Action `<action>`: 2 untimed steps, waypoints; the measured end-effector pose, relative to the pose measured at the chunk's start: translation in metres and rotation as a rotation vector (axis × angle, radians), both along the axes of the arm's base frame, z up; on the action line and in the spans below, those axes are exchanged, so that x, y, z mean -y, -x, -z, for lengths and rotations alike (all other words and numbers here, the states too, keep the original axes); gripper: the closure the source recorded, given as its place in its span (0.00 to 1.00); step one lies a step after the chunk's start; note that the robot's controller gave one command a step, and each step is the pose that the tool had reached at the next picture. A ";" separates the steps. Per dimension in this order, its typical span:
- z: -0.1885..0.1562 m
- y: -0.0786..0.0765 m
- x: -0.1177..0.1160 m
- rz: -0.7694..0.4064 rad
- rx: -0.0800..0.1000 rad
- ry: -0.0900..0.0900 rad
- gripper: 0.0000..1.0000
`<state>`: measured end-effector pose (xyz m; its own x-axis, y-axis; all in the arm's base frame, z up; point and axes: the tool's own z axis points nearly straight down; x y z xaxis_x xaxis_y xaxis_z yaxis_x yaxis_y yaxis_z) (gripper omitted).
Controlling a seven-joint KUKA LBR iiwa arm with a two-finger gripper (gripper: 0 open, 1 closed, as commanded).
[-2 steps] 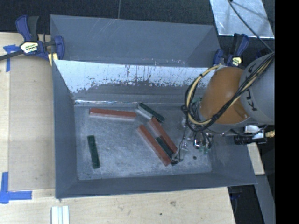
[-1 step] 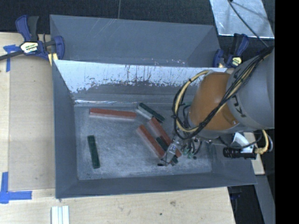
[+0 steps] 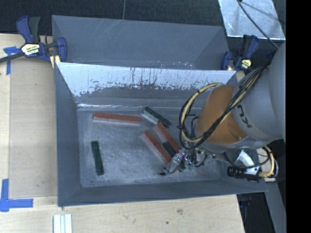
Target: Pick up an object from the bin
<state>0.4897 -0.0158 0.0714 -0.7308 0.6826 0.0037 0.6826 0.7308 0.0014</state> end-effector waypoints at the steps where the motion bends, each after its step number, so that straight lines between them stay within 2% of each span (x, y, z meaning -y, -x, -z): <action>1: -0.001 -0.001 -0.001 -0.004 0.002 0.001 0.00; 2: -0.003 -0.002 0.000 -0.005 0.007 0.003 1.00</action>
Offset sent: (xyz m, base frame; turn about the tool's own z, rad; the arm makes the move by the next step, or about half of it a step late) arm 0.0000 0.0000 0.0000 0.0000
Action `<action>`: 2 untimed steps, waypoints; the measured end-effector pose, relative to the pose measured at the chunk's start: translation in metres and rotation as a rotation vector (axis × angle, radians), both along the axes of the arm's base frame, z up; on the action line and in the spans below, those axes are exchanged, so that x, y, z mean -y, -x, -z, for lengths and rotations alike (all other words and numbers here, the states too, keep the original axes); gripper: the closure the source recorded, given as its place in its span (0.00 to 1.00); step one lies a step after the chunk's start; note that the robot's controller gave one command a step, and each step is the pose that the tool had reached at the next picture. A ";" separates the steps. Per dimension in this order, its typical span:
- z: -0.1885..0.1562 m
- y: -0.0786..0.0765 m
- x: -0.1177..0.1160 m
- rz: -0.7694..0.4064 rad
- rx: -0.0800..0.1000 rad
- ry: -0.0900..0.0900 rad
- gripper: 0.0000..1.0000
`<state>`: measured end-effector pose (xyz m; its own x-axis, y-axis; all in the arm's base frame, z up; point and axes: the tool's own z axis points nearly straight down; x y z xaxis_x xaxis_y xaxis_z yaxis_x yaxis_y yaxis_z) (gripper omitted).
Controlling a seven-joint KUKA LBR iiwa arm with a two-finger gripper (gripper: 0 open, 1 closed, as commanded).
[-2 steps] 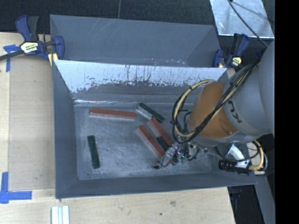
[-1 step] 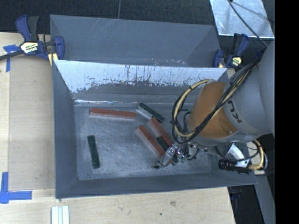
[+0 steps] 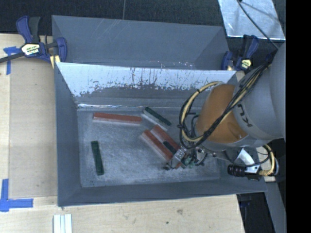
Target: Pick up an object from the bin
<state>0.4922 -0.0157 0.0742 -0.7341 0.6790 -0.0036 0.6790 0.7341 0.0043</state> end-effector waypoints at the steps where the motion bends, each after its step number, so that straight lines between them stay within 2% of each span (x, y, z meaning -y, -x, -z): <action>1: -0.032 0.000 0.001 -0.003 -0.004 0.002 1.00; 2: -0.044 -0.001 0.001 -0.006 -0.001 0.002 1.00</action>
Offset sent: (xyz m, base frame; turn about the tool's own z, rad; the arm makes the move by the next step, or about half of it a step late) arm 0.0001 0.0001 0.0322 0.0000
